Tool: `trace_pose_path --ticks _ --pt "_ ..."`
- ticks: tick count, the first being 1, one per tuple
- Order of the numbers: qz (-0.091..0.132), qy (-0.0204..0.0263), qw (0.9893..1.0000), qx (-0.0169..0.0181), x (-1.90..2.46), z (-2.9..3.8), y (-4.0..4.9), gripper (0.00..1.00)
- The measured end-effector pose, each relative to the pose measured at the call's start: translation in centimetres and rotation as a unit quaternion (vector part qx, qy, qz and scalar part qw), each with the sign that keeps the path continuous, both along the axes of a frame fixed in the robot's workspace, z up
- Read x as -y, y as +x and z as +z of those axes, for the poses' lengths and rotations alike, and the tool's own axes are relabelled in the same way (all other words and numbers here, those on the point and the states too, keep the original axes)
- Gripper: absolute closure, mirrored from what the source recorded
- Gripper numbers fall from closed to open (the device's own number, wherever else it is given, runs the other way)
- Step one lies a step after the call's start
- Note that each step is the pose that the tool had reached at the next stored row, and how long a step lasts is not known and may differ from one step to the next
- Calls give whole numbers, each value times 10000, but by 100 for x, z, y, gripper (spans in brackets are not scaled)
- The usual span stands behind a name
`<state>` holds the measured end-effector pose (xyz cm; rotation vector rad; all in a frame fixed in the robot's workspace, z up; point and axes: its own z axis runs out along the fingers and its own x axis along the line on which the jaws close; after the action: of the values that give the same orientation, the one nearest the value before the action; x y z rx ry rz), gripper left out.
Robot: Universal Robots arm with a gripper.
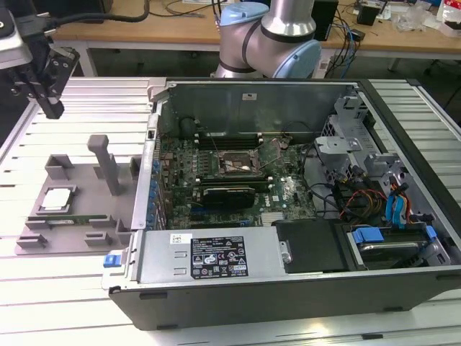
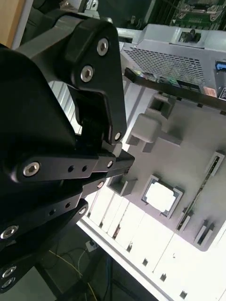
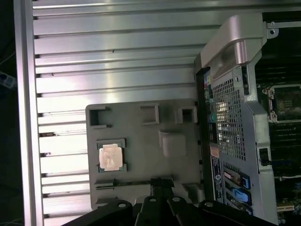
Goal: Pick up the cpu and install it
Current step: 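Reach for the cpu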
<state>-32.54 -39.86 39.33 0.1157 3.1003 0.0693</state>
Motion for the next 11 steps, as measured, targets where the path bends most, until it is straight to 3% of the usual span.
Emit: trace_pose_path --ticks 3,9,11 --pt "0 0 10000 2 0 0 -122 89" --pt "0 0 10000 4 -1 0 -251 89" --pt "0 0 10000 6 -2 0 -347 89"
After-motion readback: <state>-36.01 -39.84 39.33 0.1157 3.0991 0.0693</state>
